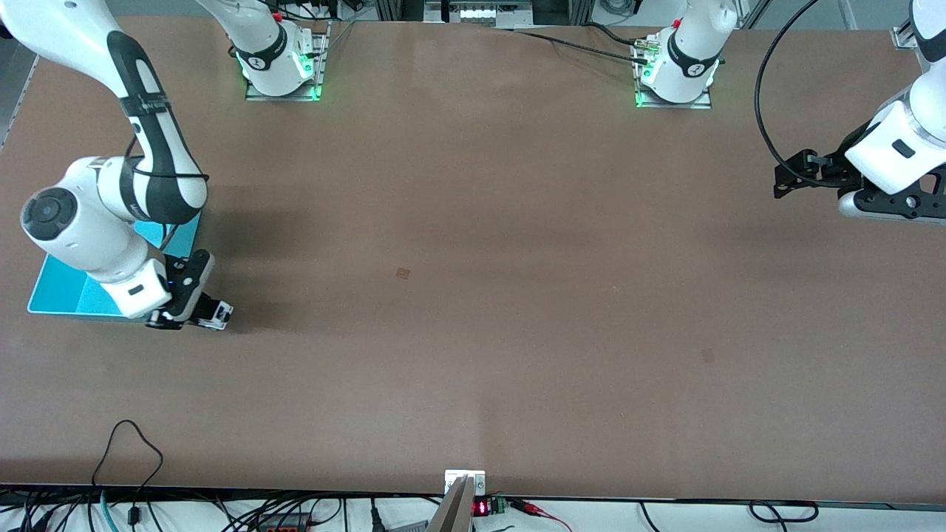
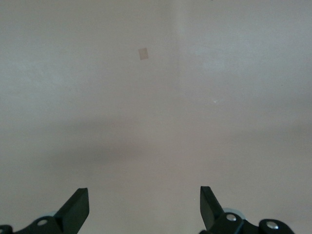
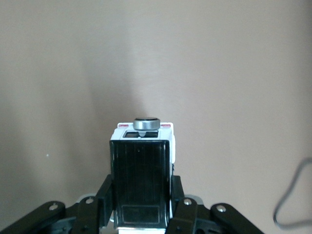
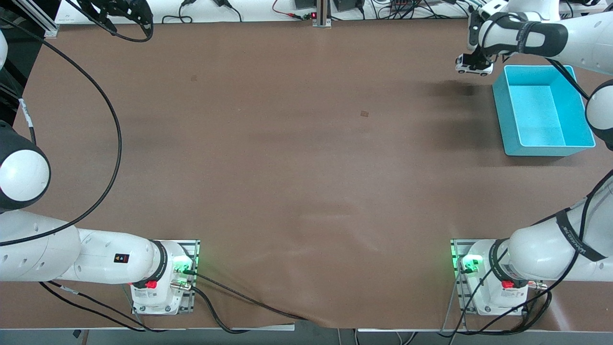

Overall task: Wind and store white jeep toy
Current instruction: 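Lift the jeep with the right gripper and carry it over the box, then lower the jeep into the cyan box and open the right gripper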

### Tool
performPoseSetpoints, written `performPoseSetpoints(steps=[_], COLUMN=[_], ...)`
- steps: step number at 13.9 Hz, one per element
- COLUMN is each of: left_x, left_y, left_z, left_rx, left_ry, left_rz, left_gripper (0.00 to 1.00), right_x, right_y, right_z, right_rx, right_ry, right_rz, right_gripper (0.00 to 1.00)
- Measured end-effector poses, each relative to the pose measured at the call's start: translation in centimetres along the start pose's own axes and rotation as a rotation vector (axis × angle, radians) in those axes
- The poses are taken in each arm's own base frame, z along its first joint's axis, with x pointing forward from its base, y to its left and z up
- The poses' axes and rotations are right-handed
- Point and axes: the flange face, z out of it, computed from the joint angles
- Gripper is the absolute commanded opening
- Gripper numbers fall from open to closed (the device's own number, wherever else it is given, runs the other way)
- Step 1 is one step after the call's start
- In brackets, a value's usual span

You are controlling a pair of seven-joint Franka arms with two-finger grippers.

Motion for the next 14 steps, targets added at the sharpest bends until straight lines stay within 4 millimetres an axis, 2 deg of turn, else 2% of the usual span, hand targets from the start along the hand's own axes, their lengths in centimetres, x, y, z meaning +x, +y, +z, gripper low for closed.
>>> performPoseSetpoints(steps=[3, 5, 8, 10, 14], left_x=[0.0, 0.0, 0.0, -0.1, -0.1], left_y=[0.0, 0.0, 0.0, 0.0, 0.0], left_z=[0.0, 0.0, 0.0, 0.0, 0.0], left_rx=[0.0, 0.0, 0.0, 0.0, 0.0], left_ry=[0.0, 0.0, -0.001, -0.003, -0.007], left_rz=[0.0, 0.0, 0.0, 0.0, 0.0], left_gripper=[1.0, 1.0, 1.0, 1.0, 1.0], right_x=[-2.3, -5.4, -10.6, -13.2, -19.0], right_y=[0.4, 0.7, 0.7, 0.4, -1.4], right_z=[-2.8, -3.8, -3.9, -3.6, -2.0], right_rx=[0.007, 0.016, 0.049, 0.074, 0.106], right_ry=[-0.018, -0.04, -0.089, -0.125, -0.2], right_rz=[0.221, 0.377, 0.612, 0.77, 1.041], right_gripper=[0.0, 0.0, 0.0, 0.0, 0.0])
